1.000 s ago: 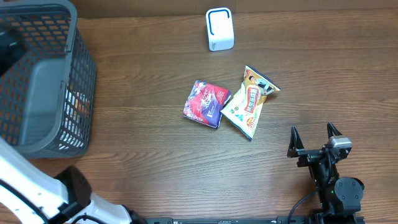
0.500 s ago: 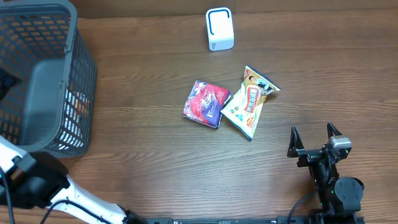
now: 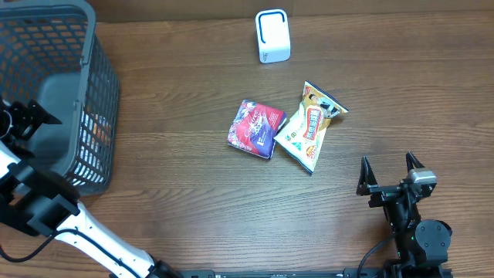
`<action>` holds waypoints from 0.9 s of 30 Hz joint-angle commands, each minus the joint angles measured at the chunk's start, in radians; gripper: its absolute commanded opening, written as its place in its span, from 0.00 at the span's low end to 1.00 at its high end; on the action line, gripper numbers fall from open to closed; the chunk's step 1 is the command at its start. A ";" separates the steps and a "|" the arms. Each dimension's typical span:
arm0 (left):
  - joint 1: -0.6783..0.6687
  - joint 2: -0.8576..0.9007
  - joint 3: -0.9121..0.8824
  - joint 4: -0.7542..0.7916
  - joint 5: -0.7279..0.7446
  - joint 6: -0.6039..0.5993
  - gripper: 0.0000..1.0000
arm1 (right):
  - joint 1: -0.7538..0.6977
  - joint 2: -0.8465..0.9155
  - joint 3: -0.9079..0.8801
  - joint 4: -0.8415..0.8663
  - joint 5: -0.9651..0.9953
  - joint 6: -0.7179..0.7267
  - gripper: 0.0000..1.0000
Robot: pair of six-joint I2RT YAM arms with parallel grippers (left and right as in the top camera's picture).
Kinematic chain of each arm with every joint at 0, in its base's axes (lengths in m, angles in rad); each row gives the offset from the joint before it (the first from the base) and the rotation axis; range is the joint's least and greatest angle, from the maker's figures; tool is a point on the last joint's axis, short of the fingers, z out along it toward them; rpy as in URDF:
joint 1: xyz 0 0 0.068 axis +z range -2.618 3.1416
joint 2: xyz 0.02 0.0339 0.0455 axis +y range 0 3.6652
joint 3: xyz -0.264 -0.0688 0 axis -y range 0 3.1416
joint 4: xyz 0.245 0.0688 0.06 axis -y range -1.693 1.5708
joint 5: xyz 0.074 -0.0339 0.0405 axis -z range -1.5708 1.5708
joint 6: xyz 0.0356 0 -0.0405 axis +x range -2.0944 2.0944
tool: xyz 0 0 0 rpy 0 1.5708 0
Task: Scan the item barcode
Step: 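Reach the left gripper into the basket and grasp the white tube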
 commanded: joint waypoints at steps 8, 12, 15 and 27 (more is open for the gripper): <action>-0.093 0.007 -0.074 0.022 -0.042 0.037 0.93 | 0.004 -0.007 -0.011 0.008 0.006 -0.004 1.00; -0.108 0.007 -0.155 0.057 -0.062 0.024 0.93 | 0.004 -0.007 -0.010 0.008 0.006 -0.004 1.00; -0.109 0.007 -0.224 0.085 -0.098 0.022 0.94 | 0.004 -0.007 -0.011 0.008 0.006 -0.004 1.00; -0.105 0.008 -0.399 0.223 -0.186 0.010 0.61 | 0.004 -0.007 -0.011 0.008 0.006 -0.004 1.00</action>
